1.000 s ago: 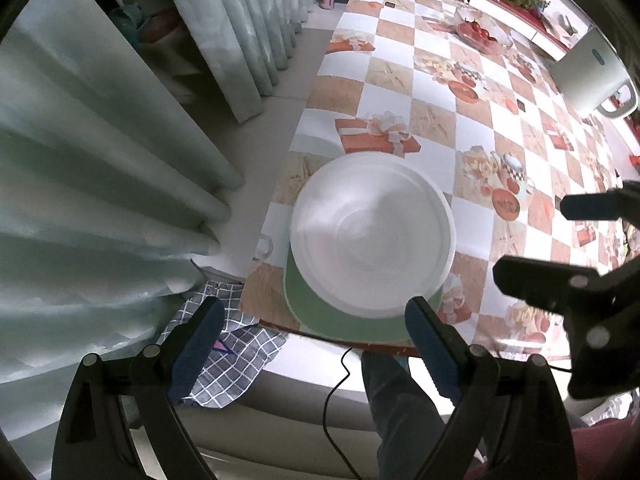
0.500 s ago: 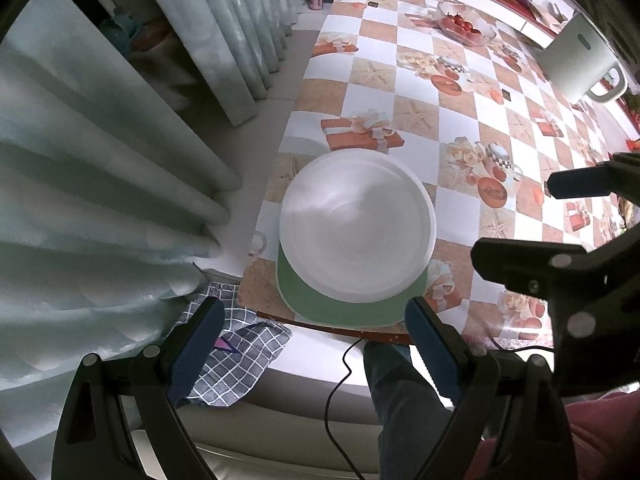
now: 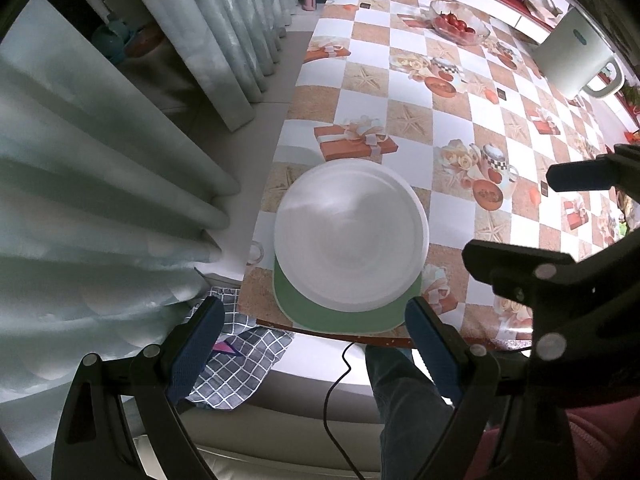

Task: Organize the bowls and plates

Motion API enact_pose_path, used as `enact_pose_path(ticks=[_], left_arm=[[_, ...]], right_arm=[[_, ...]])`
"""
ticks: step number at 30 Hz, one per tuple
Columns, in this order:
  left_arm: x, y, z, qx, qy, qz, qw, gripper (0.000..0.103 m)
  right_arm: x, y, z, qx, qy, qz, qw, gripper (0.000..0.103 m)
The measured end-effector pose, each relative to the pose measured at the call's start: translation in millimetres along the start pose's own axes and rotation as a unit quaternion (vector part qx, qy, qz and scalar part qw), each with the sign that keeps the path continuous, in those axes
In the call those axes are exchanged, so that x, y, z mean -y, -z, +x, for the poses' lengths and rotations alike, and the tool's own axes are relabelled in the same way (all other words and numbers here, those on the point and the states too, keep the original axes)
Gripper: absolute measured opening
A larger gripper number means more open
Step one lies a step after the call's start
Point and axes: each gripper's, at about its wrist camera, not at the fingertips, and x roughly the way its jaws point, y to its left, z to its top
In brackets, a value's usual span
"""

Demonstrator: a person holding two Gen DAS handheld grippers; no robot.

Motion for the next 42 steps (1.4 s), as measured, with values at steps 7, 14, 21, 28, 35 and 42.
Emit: enact_pose_path(ticks=[7, 14, 21, 28, 35, 42], left_arm=[[1, 0, 1, -0.004, -0.002, 0.001, 1.0000, 0.093], [4, 0, 2, -0.008, -0.006, 0.009, 0.9999, 0.093], [6, 2, 3, -0.012, -0.008, 0.012, 0.9998, 0.093], [7, 2, 3, -0.016, -0.011, 0.016, 0.9997, 0.093], [10, 3, 3, -0.019, -0.017, 0.025, 0.9994, 0.093], [14, 2, 3, -0.024, -0.020, 0.034, 0.9989, 0.094]], right_arm=[[-1, 0, 2, 0.000, 0.007, -0.004, 1.000, 0.101], [0, 0, 4, -0.005, 0.007, -0.002, 1.000, 0.101], [0, 1, 6, -0.008, 0.004, -0.001, 1.000, 0.101], [-2, 4, 8, -0.012, 0.000, -0.005, 1.000, 0.101], [-1, 5, 9, -0.011, -0.005, -0.003, 1.000, 0.101], [1, 7, 10, -0.012, -0.011, -0.001, 1.000, 0.101]])
